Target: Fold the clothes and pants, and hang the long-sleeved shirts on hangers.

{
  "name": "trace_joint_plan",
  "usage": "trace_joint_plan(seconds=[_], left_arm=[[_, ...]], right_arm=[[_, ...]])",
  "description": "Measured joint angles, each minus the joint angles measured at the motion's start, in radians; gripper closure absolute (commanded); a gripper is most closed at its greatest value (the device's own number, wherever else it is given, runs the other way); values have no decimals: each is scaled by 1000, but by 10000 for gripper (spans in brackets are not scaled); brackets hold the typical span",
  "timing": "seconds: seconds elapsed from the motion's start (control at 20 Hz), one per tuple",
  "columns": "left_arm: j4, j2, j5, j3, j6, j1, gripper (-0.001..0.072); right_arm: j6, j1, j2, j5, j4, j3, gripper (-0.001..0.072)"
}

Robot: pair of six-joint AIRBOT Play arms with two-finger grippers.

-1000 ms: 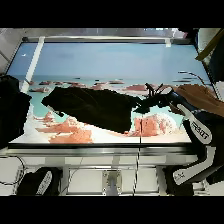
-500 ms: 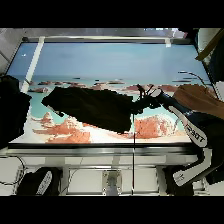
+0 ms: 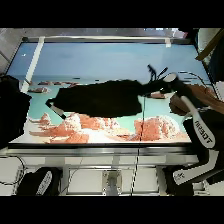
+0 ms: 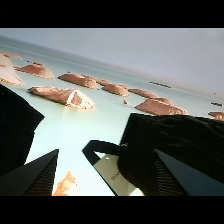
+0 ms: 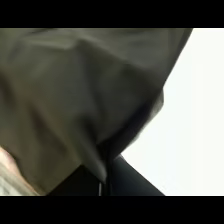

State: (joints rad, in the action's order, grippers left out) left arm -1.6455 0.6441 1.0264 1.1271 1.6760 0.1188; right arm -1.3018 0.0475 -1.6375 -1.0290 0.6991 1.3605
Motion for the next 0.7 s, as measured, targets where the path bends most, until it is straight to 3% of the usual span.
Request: trace_joint_plan(seconds=[0.15, 0.7], left_arm=[[0, 0, 0, 0, 0, 0, 52], [0, 0, 0, 0, 45, 0, 52]], right_arm=[[-4, -165, 59, -116, 29, 155, 710], [-179, -991, 205, -668, 145, 575, 711]])
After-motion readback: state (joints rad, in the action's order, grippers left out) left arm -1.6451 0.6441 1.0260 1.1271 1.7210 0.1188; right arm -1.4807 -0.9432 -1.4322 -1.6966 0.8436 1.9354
